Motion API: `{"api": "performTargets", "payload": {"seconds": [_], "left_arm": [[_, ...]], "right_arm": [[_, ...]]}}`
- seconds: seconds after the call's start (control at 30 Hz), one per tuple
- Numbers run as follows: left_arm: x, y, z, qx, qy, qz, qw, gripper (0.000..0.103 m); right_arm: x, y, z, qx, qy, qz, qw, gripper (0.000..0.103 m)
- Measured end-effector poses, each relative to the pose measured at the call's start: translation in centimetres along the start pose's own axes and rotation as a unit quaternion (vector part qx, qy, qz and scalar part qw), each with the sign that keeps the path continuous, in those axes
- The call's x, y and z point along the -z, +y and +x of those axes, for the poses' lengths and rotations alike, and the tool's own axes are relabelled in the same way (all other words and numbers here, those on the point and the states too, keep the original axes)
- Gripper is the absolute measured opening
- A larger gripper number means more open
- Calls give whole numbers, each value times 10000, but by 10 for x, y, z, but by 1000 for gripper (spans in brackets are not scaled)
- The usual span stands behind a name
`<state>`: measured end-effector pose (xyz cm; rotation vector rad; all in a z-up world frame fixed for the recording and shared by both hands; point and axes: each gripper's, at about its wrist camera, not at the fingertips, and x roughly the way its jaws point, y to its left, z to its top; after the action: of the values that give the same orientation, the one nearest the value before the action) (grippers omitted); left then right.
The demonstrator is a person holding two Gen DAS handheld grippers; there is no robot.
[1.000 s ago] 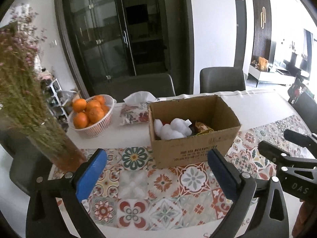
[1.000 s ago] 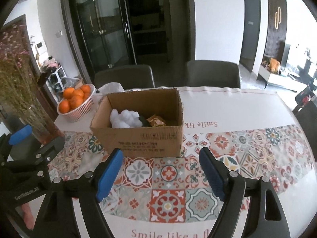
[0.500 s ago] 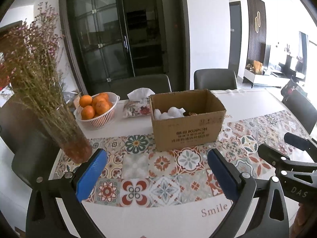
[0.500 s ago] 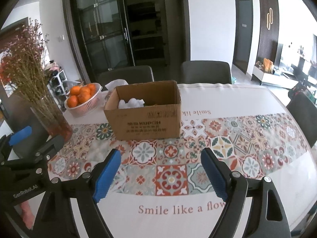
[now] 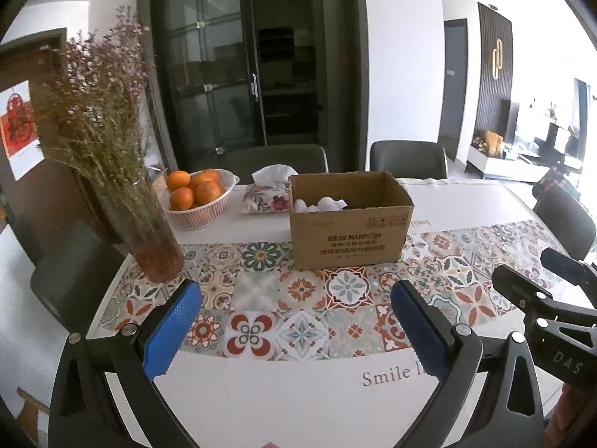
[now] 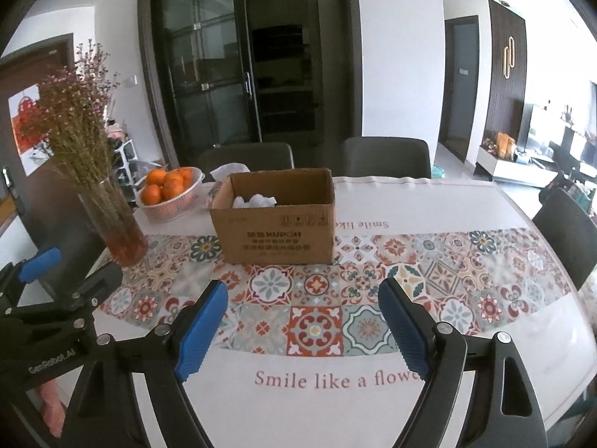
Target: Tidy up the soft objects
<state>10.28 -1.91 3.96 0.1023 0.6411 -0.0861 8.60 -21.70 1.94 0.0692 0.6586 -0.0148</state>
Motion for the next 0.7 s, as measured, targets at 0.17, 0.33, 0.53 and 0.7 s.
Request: {"api": "performTargets", "payload": {"seconds": [0.17,0.33,0.53,0.7], "left_arm": [[9,-10,-18,-126,-111,-61,9998,103],[15,-17,-27,-82,-103,-93,9999,103],[23,-22,-33,-100,-66,-92,9999,103],[27,-24,-36,-104,-60,-107,9999,103]], "right_arm": [[8,-10,-13,-59,-31,-26,10000,84],[14,-16,-25,-24,-149,-99,9998,84],[19,-18,-35,31,-268,-177,9995,84],[23,-20,-37,-35,-230,-158,9996,84]]}}
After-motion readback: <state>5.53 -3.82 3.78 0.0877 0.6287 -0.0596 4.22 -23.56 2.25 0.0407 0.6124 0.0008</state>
